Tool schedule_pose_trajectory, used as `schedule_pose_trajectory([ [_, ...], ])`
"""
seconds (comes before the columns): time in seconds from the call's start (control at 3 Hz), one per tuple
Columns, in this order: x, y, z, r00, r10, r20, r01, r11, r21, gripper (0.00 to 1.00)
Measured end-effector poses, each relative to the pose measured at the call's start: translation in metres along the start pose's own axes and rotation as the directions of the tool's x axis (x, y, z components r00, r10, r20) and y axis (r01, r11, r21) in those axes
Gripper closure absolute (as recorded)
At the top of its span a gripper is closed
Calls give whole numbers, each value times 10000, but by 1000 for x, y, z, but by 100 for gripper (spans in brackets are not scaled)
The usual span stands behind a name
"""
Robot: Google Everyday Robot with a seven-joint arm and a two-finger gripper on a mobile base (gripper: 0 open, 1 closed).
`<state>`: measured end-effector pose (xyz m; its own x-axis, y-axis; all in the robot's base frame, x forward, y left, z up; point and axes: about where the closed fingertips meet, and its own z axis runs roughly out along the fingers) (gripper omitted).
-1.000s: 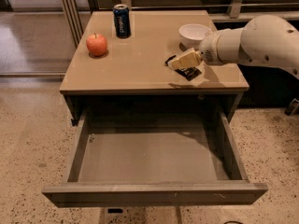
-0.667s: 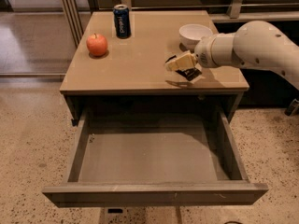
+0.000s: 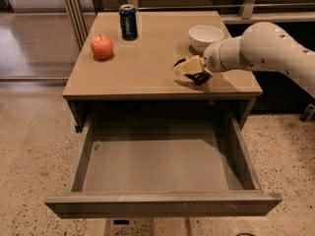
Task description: Place rxbar chocolate into top drawer
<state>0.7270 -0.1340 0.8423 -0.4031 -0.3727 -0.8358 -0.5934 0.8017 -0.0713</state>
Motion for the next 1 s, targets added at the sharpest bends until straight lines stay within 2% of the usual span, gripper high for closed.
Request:
schedule_pose_trajectory([
  [0.67, 13, 4, 4, 9956, 379, -861, -410, 9986, -346, 19],
  [1.0, 22, 7, 7, 9910, 319, -1303, -385, 9980, -492, 27],
])
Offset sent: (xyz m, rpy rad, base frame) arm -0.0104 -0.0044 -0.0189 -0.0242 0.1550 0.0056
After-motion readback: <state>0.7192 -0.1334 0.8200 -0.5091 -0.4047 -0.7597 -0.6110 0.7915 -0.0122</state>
